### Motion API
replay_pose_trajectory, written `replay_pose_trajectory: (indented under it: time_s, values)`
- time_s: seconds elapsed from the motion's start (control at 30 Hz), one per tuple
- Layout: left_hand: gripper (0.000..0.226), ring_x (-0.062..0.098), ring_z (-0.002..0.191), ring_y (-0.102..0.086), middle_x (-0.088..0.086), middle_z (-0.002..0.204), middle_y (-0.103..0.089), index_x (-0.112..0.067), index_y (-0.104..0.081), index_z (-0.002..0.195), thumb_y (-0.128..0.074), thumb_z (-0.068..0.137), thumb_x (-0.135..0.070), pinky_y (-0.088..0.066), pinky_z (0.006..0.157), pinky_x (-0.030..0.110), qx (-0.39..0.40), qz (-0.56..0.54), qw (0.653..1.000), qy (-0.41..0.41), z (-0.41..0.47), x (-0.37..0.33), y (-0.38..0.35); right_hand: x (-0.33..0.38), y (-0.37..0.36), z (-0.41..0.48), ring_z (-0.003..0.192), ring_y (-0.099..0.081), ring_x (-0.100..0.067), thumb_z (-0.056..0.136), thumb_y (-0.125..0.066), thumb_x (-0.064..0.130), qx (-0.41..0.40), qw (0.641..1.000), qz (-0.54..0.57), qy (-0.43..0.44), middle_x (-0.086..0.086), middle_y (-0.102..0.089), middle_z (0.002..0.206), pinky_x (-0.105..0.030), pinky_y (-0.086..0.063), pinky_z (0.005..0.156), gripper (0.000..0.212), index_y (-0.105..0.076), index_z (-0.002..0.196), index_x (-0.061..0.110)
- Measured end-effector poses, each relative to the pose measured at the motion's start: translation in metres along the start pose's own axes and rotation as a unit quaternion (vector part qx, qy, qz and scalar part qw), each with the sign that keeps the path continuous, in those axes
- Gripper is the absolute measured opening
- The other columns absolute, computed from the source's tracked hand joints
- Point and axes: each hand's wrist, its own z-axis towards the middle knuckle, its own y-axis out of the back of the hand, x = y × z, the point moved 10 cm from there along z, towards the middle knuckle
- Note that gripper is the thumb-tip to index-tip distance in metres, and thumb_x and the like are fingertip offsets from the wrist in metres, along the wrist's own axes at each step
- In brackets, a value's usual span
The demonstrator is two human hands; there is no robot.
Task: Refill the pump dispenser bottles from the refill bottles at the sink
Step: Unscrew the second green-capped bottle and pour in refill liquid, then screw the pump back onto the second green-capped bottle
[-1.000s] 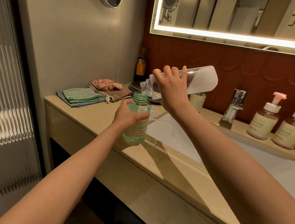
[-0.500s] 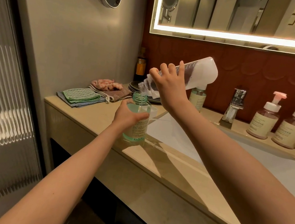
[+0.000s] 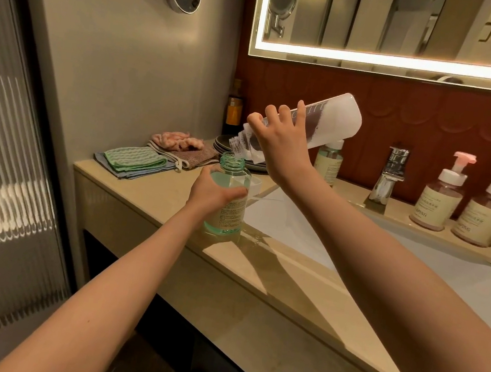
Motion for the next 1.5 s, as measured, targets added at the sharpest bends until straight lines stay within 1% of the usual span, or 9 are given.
replay_pose_trajectory:
  time_s: [0.3, 0.47, 0.9, 1.0, 1.07, 1.2, 1.3, 1.4, 1.5]
  values:
    - [0.077, 0.023, 0.111, -0.053, 0.008, 0.126, -0.053, -0.011, -0.038, 0.133, -0.080, 0.070, -0.024, -0.043, 0.088, 0.033, -0.003, 0.005, 1.000, 0.002, 0.001, 0.000, 0.001, -0.009, -0.007, -0.004, 0.125, -0.034, -0.032, 0.081, -0.058, 0.002, 0.008, 0.998, 0.051, -0.040, -0.014, -0.038, 0.134, -0.054, -0.010, 0.113, 0.063, -0.031, 0.136, 0.013]
    - [0.080, 0.024, 0.112, -0.053, 0.008, 0.126, -0.054, -0.013, -0.037, 0.133, -0.081, 0.068, -0.026, -0.045, 0.094, 0.040, 0.005, 0.003, 1.000, 0.007, 0.000, 0.002, 0.001, -0.021, -0.020, -0.010, 0.121, -0.039, -0.031, 0.078, -0.061, 0.003, 0.034, 0.988, 0.111, -0.099, -0.011, -0.041, 0.129, -0.054, -0.018, 0.111, 0.065, -0.033, 0.135, 0.016]
    - [0.075, 0.017, 0.104, -0.047, 0.008, 0.130, -0.050, -0.014, -0.035, 0.135, -0.077, 0.073, -0.022, -0.039, 0.086, 0.032, 0.053, -0.004, 0.998, 0.017, -0.007, -0.006, -0.001, -0.032, -0.062, -0.023, 0.109, -0.045, -0.029, 0.067, -0.069, 0.007, 0.140, 0.920, 0.312, -0.194, -0.007, -0.045, 0.113, -0.046, -0.040, 0.093, 0.058, -0.036, 0.113, 0.016]
    - [0.081, 0.018, 0.108, -0.046, 0.008, 0.134, -0.047, -0.015, -0.030, 0.137, -0.078, 0.072, -0.023, -0.040, 0.089, 0.034, 0.077, 0.002, 0.997, 0.021, -0.007, -0.006, -0.002, -0.036, -0.070, -0.020, 0.099, -0.048, -0.027, 0.059, -0.076, 0.007, 0.146, 0.890, 0.374, -0.215, -0.006, -0.047, 0.105, -0.039, -0.045, 0.077, 0.059, -0.035, 0.101, 0.016]
    - [0.091, 0.022, 0.119, -0.044, 0.007, 0.141, -0.040, -0.018, -0.023, 0.141, -0.080, 0.070, -0.024, -0.038, 0.096, 0.037, 0.088, -0.004, 0.996, 0.016, -0.005, -0.007, 0.000, -0.041, -0.073, -0.018, 0.093, -0.050, -0.024, 0.056, -0.078, 0.007, 0.141, 0.861, 0.431, -0.230, -0.007, -0.050, 0.105, -0.034, -0.043, 0.068, 0.060, -0.035, 0.098, 0.015]
    - [0.093, 0.028, 0.134, -0.032, 0.007, 0.151, -0.025, -0.022, -0.017, 0.145, -0.074, 0.073, -0.037, -0.030, 0.103, 0.043, 0.092, -0.044, 0.994, 0.025, -0.002, -0.012, 0.005, -0.057, -0.077, -0.014, 0.101, -0.051, -0.022, 0.060, -0.081, 0.010, 0.107, 0.804, 0.515, -0.279, -0.008, -0.053, 0.115, -0.029, -0.043, 0.072, 0.067, -0.040, 0.113, 0.011]
    - [0.084, 0.027, 0.132, -0.034, 0.007, 0.148, -0.033, -0.022, -0.028, 0.143, -0.058, 0.074, -0.058, -0.027, 0.094, 0.041, 0.083, -0.056, 0.994, 0.040, 0.002, -0.021, 0.010, -0.068, -0.079, -0.006, 0.106, -0.051, -0.023, 0.058, -0.084, 0.015, 0.073, 0.766, 0.556, -0.315, -0.007, -0.052, 0.118, -0.030, -0.047, 0.080, 0.073, -0.040, 0.116, 0.012]
    - [0.058, 0.023, 0.130, -0.038, 0.006, 0.141, -0.043, -0.016, -0.038, 0.140, -0.040, 0.092, -0.049, -0.027, 0.095, 0.037, 0.065, -0.060, 0.996, 0.001, 0.012, -0.049, 0.018, -0.074, -0.072, 0.008, 0.105, -0.052, -0.022, 0.052, -0.085, 0.014, 0.027, 0.725, 0.605, -0.329, -0.008, -0.050, 0.120, -0.028, -0.048, 0.076, 0.074, -0.040, 0.111, 0.018]
    - [0.067, 0.020, 0.133, -0.036, 0.003, 0.144, -0.040, -0.016, -0.038, 0.141, -0.037, 0.088, -0.057, -0.027, 0.101, 0.038, 0.070, -0.066, 0.994, -0.043, 0.020, -0.085, 0.020, -0.074, -0.061, 0.027, 0.105, -0.053, -0.021, 0.053, -0.085, 0.015, -0.005, 0.703, 0.638, -0.314, -0.008, -0.049, 0.120, -0.022, -0.044, 0.069, 0.072, -0.038, 0.106, 0.022]
